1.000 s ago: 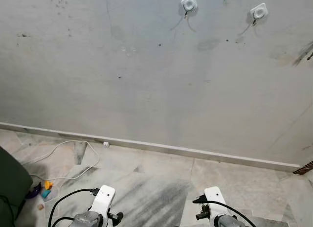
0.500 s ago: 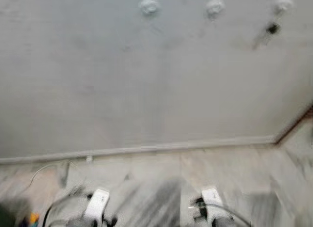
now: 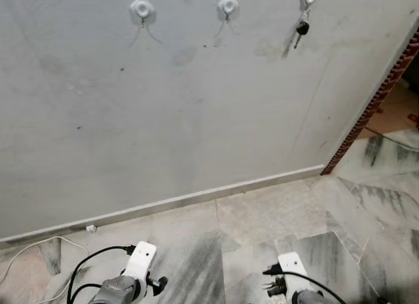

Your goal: Hang keys on a hook

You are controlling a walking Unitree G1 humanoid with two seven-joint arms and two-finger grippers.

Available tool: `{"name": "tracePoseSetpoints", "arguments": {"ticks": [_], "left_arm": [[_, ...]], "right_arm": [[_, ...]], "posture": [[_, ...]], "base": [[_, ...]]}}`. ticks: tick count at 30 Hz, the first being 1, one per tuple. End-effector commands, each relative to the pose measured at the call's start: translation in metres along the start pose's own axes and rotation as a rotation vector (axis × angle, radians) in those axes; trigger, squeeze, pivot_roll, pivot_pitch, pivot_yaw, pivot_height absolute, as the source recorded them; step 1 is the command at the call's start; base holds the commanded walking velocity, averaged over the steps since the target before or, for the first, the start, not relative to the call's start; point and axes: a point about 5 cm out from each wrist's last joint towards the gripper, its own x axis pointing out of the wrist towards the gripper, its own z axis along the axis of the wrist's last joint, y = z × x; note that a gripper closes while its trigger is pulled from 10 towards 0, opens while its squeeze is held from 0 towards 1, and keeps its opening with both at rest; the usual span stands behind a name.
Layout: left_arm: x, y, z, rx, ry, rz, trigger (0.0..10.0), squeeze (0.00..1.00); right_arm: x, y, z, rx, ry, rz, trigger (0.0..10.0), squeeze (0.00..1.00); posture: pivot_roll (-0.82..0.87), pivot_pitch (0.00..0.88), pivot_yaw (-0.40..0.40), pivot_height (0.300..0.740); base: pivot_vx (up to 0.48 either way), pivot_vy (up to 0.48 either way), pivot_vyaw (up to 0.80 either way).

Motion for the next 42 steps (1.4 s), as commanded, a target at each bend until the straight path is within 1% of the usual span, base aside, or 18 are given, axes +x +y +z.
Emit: {"name": "tracePoseSetpoints", "arguments": {"ticks": [1,3,10,20,31,35,37,38,39,40,41,42], "left_arm": [[0.000,0.001,0.000,-0.011,-0.001,0.021,10.0,0.00],[-0.001,0.005,0.001,-0.028,-0.016,0.049,10.0,0.00],[-0.002,0.009,0.002,-0.006,-0.020,0.074,10.0,0.00],[-0.002,0.009,0.002,-0.002,-0.017,0.071,10.0,0.00],[-0.001,0.007,0.002,0.006,-0.020,0.061,10.0,0.00],[-0.001,0.007,0.002,-0.054,-0.058,0.074,10.0,0.00],[-0.002,0.006,0.004,-0.069,-0.087,0.078,10.0,0.00],[-0.001,0.002,0.014,-0.068,-0.164,0.072,10.0,0.00],[-0.001,0.002,0.014,-0.068,-0.164,0.072,10.0,0.00],[-0.001,-0.003,0.032,-0.063,-0.256,0.058,10.0,0.00],[-0.001,-0.005,0.044,-0.074,-0.314,0.047,10.0,0.00],[-0.002,-0.006,0.047,-0.079,-0.335,0.041,10.0,0.00]], "right_arm": [[-0.001,0.002,-0.006,-0.005,0.020,0.011,10.0,0.00],[-0.001,0.002,-0.006,-0.006,0.018,0.012,10.0,0.00],[0.000,0.002,-0.004,-0.029,0.014,0.016,10.0,0.00],[0.000,0.003,-0.003,-0.038,0.016,0.022,10.0,0.00],[0.000,0.001,-0.003,-0.039,0.009,0.014,10.0,0.00],[0.002,-0.003,0.024,0.033,-0.116,-0.003,10.0,0.00],[0.002,-0.007,0.038,0.069,-0.179,-0.006,10.0,0.00],[0.001,-0.011,0.053,0.095,-0.254,-0.011,10.0,0.00],[0.001,-0.011,0.053,0.095,-0.254,-0.011,10.0,0.00],[0.000,-0.016,0.064,0.118,-0.306,-0.015,10.0,0.00],[-0.001,-0.019,0.071,0.134,-0.344,-0.016,10.0,0.00],[-0.002,-0.019,0.075,0.125,-0.364,-0.014,10.0,0.00]], "posture": [[-0.04,0.091,0.014,0.740],[-0.03,0.091,0.012,0.740],[-0.02,0.088,0.009,0.740],[-0.02,0.084,0.013,0.740],[-0.03,0.088,0.013,0.740],[-0.04,0.098,0.013,0.740],[-0.05,0.104,0.013,0.740],[-0.05,0.109,0.012,0.740],[-0.05,0.109,0.012,0.740],[-0.05,0.114,0.008,0.740],[-0.05,0.117,0.006,0.740],[-0.05,0.118,0.006,0.740]], "base": [[0.000,0.000,0.00],[0.000,0.000,0.00],[0.000,0.000,0.00],[0.000,0.000,0.00],[0.000,0.000,0.00],[0.000,0.000,0.00],[0.000,0.000,0.00],[0.000,0.000,0.00],[0.000,0.000,0.00],[0.000,0.000,0.00],[0.000,0.000,0.00],[0.000,0.000,0.00]]}}
